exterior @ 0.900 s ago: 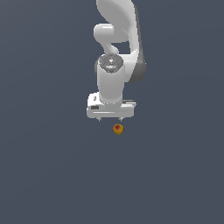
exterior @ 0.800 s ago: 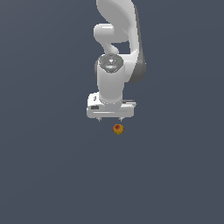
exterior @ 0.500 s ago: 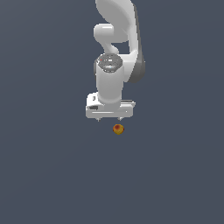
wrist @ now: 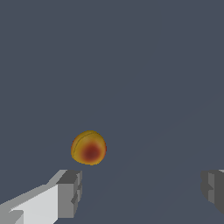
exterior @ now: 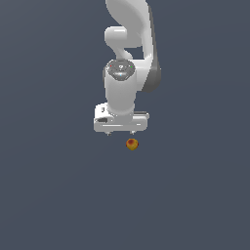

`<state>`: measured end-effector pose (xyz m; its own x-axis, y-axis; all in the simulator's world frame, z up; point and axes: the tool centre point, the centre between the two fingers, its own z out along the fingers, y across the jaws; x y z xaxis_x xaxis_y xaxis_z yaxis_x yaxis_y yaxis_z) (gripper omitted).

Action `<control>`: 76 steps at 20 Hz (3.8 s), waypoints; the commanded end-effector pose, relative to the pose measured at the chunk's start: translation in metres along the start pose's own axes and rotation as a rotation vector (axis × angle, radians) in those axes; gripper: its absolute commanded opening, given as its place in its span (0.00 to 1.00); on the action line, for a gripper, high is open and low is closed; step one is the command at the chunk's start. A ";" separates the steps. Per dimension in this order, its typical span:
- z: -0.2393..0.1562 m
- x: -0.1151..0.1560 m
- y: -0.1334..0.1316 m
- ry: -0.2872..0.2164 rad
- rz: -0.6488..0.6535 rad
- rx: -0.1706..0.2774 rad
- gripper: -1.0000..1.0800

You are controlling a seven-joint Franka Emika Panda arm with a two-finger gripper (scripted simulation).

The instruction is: Pick up the object and move it to a goal position.

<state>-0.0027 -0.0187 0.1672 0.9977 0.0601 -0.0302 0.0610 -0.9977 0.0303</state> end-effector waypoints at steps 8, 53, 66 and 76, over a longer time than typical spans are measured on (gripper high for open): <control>0.006 -0.001 -0.003 -0.001 -0.089 -0.002 0.96; 0.077 -0.026 -0.056 0.038 -1.329 0.003 0.96; 0.081 -0.028 -0.061 0.046 -1.419 0.004 0.96; 0.117 -0.028 -0.063 0.046 -1.423 0.004 0.96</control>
<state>-0.0371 0.0382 0.0566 0.0876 0.9962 -0.0002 0.9962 -0.0876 -0.0002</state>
